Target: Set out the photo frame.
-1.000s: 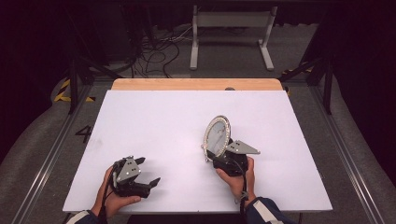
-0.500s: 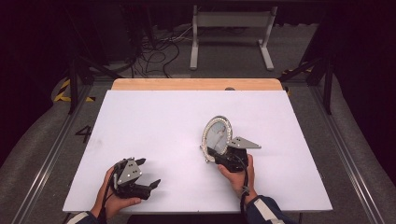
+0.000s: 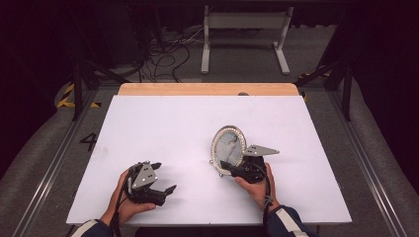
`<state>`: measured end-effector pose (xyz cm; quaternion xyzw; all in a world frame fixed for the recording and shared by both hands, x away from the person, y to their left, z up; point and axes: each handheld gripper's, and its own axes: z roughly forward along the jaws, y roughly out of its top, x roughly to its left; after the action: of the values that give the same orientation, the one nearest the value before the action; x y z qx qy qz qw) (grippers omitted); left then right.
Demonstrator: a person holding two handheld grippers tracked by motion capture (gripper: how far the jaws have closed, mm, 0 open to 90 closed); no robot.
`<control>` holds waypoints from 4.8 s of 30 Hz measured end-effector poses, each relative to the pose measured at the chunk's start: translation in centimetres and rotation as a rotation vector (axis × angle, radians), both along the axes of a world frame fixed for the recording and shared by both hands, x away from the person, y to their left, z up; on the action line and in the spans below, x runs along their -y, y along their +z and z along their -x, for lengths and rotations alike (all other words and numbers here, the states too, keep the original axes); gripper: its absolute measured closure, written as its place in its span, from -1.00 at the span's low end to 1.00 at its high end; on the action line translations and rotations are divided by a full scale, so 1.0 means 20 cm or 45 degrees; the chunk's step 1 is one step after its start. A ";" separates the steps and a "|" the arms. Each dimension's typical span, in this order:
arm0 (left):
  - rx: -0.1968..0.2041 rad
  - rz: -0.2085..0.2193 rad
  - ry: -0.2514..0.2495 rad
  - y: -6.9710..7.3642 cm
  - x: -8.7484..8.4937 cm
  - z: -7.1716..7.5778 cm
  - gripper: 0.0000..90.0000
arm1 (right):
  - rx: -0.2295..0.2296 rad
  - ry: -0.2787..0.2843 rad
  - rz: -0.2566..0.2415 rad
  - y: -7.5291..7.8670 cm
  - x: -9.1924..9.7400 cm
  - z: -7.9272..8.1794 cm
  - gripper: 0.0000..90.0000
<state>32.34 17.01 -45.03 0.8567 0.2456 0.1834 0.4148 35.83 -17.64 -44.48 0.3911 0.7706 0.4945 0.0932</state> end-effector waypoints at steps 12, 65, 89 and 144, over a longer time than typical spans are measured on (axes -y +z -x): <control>-0.011 0.057 -0.105 0.04 0.19 -0.21 -0.70 | 0.098 -0.048 0.099 0.04 0.02 0.10 0.43; -0.192 0.142 -0.269 0.05 0.50 -0.49 -0.04 | 0.302 -0.213 0.022 0.17 0.12 0.21 0.78; -0.124 0.169 -0.205 0.13 0.42 -0.44 0.36 | 0.283 -0.226 0.028 0.18 0.11 0.13 0.73; -0.051 0.027 -0.098 0.14 0.38 -0.26 0.46 | 0.301 -0.206 0.104 0.18 0.05 0.02 0.65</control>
<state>37.53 9.35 -42.31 0.8646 0.2229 0.1474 0.4255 35.34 -18.61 -40.84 0.3868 0.7397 0.4962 0.2389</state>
